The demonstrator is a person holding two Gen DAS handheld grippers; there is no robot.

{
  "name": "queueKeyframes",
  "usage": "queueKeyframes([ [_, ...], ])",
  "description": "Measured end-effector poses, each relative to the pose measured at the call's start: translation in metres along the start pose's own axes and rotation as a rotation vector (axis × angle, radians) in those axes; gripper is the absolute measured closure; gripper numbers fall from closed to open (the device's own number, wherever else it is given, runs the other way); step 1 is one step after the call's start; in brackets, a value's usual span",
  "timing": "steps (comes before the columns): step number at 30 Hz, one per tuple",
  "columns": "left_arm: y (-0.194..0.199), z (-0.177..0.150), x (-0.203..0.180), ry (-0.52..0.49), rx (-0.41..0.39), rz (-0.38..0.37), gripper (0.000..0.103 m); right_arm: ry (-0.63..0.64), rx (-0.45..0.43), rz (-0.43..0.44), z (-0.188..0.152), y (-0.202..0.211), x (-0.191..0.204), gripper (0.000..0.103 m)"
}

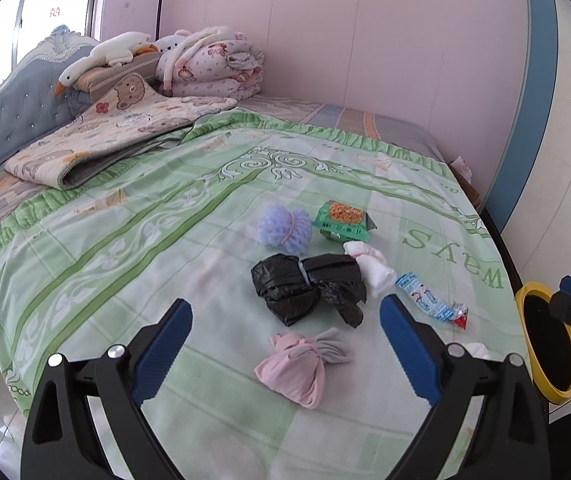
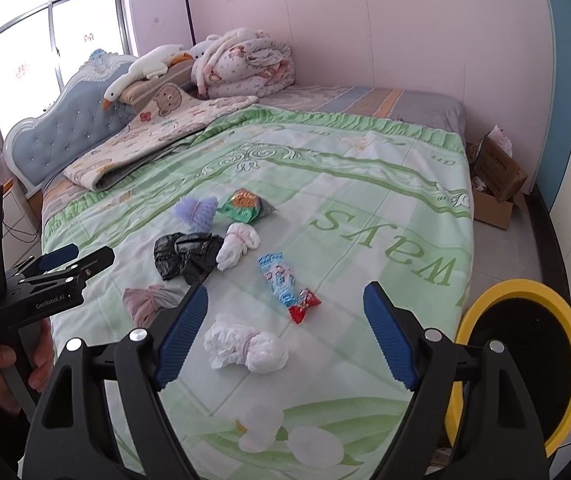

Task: Collect trash
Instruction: 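Move both tools back over the remaining trash on the bed, then grasp the white tissue bundle with the right tool while the left tool grasps the pink cloth bundle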

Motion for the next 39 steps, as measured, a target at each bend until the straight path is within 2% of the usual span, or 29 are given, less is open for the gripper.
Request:
queueKeyframes([
  [16, -0.030, -0.028, 0.001, 0.006, 0.070, 0.009, 0.012, 0.019, 0.119, 0.025, -0.042, -0.054, 0.011, 0.027],
  [21, -0.034, -0.033, 0.000, 0.002, 0.074, 0.009, 0.012, 0.044, 0.137, 0.024, -0.049, -0.064, 0.014, 0.027],
  [27, -0.041, -0.038, -0.001, 0.010, 0.089, 0.009, 0.012, 0.065, 0.160, 0.030, -0.057, -0.077, 0.021, 0.031],
  [39, -0.053, -0.043, -0.004, 0.014, 0.089, 0.017, 0.013, 0.079, 0.194, 0.025, -0.057, -0.105, 0.025, 0.032],
])
Point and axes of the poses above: each gripper's, at about its wrist camera, not at the fingertips, and y roughly against the way its jaws point, x to its left, z to its top, the point moved 6 cm from there along -y, roughly the way its jaws point, and after that the axes turned 11 degrees about z, right-handed, at the moved point
